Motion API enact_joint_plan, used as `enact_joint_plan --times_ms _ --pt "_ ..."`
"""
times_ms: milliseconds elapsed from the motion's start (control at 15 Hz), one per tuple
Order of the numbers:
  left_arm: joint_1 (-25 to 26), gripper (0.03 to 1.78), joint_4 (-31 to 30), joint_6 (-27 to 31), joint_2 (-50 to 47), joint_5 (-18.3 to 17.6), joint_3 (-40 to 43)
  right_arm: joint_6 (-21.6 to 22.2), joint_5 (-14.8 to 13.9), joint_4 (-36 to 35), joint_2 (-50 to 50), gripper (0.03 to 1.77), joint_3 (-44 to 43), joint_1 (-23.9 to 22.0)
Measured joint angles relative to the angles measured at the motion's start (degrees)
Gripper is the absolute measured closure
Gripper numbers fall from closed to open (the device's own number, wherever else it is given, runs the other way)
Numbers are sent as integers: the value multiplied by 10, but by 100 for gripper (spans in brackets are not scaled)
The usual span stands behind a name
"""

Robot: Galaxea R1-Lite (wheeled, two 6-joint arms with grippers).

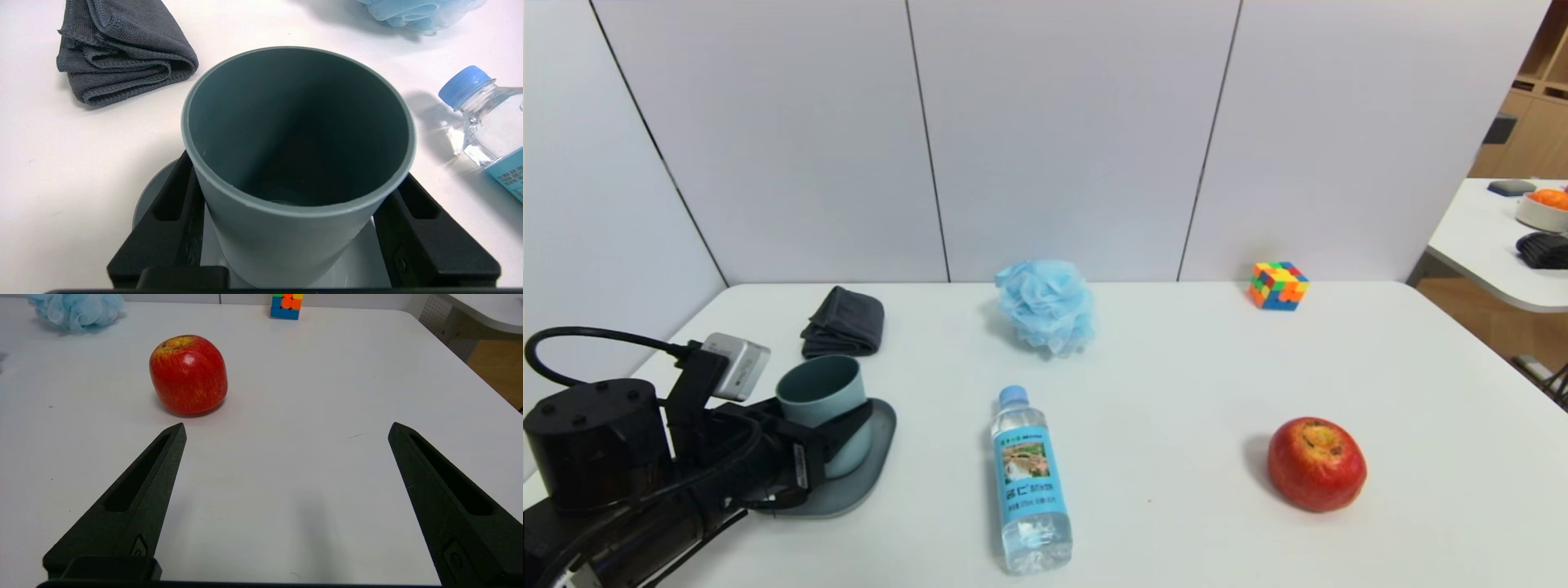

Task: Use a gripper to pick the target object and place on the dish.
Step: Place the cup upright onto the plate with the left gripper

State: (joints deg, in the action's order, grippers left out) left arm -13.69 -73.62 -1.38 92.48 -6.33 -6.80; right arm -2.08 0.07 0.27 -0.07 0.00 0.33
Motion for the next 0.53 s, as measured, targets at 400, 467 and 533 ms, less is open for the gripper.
enact_joint_plan --times_ms 400,467,533 --pt "0 67 -1 0 4 0 -1 0 0 0 0 9 0 0" --pt "0 67 -1 0 4 0 -1 0 0 0 0 9 0 0" --pt "0 67 -1 0 4 0 0 0 0 0 0 9 0 0"
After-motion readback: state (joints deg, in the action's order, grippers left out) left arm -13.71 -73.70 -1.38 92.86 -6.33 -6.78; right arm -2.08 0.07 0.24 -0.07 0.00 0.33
